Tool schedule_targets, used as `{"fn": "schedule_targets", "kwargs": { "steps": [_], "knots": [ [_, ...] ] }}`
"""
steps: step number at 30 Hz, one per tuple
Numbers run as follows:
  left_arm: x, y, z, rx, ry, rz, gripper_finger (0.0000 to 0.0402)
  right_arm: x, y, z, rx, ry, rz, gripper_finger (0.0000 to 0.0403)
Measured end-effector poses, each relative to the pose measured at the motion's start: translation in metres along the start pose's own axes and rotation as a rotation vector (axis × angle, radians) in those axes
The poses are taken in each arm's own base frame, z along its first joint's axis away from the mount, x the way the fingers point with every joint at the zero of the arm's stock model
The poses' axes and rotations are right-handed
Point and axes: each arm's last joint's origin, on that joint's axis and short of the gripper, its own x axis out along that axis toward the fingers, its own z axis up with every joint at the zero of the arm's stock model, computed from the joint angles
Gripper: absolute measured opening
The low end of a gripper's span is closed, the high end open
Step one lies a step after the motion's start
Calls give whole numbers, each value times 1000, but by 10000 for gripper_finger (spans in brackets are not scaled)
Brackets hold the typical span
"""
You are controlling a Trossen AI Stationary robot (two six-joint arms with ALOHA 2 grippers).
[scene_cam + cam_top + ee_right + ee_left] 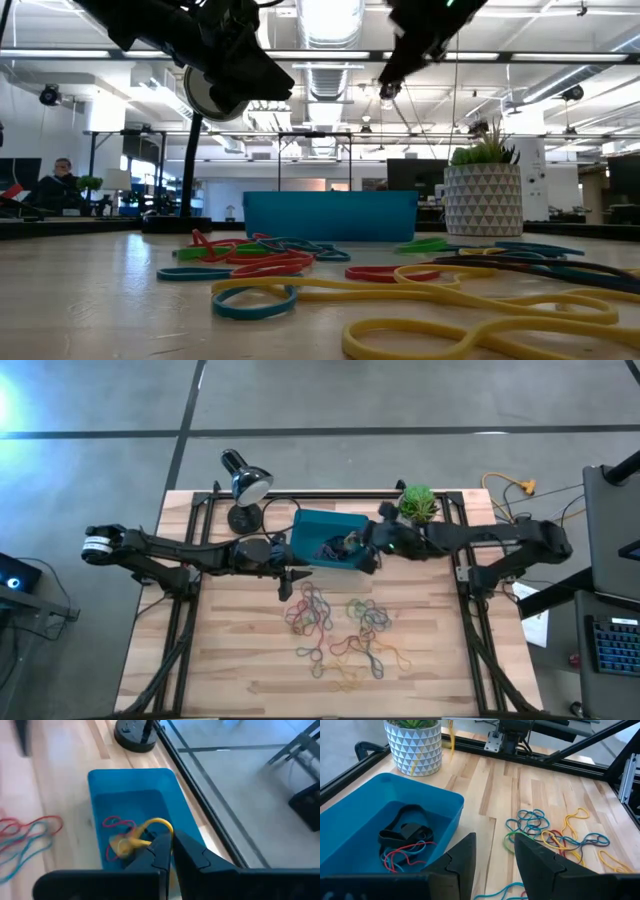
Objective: Pick and place rubber bands into bin
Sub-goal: Put the yellow rubber band into the blue bin, then put the right green rubber band into the blue bin
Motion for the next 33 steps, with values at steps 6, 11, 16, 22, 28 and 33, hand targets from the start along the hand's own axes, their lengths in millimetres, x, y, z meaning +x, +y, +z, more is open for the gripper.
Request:
{"fn": "schedule_targets", "kwargs": {
  "steps": [6,11,16,22,28,33],
  "knots": [
    [0,-1,0,-16,1,-13,118,53,-23,-18,72,97,24,9],
    [0,-1,0,-26,2,-13,118,81,-37,-30,128,181,91,9],
    [0,-1,0,-26,2,-14,118,94,-44,-34,198,214,137,13],
    [0,-1,0,-25,2,-14,118,98,-49,-36,268,225,274,63],
    [0,-1,-1,-25,4,-14,118,89,-50,-31,259,196,354,131],
    [0,0,-3,-23,22,-12,118,75,-33,-27,230,181,640,157]
  ]
}}
